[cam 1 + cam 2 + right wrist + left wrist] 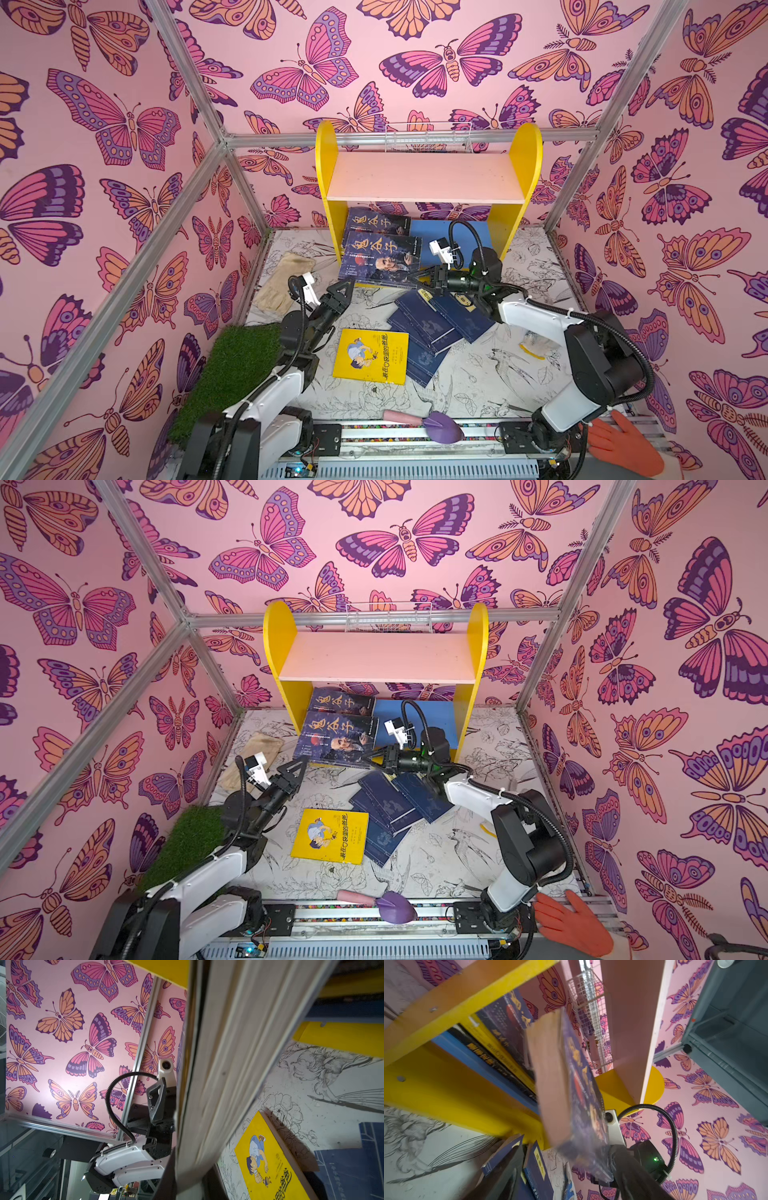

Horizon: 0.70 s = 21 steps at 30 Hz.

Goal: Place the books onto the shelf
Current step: 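Carry the purple book onto the shelf stack while the left gripper draws back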

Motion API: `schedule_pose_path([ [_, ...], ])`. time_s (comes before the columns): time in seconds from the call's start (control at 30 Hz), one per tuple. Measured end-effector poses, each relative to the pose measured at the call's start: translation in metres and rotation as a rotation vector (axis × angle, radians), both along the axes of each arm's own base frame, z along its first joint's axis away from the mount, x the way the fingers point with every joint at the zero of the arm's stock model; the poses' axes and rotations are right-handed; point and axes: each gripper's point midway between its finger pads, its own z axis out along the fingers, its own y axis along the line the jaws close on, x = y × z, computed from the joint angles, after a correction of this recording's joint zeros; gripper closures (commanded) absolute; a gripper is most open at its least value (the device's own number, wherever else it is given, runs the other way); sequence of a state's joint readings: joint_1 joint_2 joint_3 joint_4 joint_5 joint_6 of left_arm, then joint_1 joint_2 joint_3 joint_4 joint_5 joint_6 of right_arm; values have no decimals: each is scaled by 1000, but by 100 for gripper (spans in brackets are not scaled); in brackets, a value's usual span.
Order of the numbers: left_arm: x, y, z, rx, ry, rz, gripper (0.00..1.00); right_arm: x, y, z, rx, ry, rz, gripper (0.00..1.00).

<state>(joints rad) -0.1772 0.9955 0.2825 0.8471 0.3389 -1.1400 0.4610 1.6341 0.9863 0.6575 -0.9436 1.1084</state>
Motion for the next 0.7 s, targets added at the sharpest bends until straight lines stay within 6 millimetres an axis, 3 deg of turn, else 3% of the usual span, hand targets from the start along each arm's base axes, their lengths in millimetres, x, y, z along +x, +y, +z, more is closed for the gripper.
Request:
schedule_pose_path([
  [0.13,-7,22,-33,49,178,113,19,28,-14,26,-7,-57,-64,100],
  [0.27,-20,46,-96,127,448,214,19,54,-16,45,-34,-113,-94,100],
  [0.43,-43,54,-152,216,679,223,19,77,-4,33,-61,-97,-76,100],
  [0.53,-48,55,-161,250,733,214,19,92,1,13,-82,-50,-78,100],
  [0.7,-39,54,-146,273,698,205,19,111,7,-9,-104,10,-90,100],
])
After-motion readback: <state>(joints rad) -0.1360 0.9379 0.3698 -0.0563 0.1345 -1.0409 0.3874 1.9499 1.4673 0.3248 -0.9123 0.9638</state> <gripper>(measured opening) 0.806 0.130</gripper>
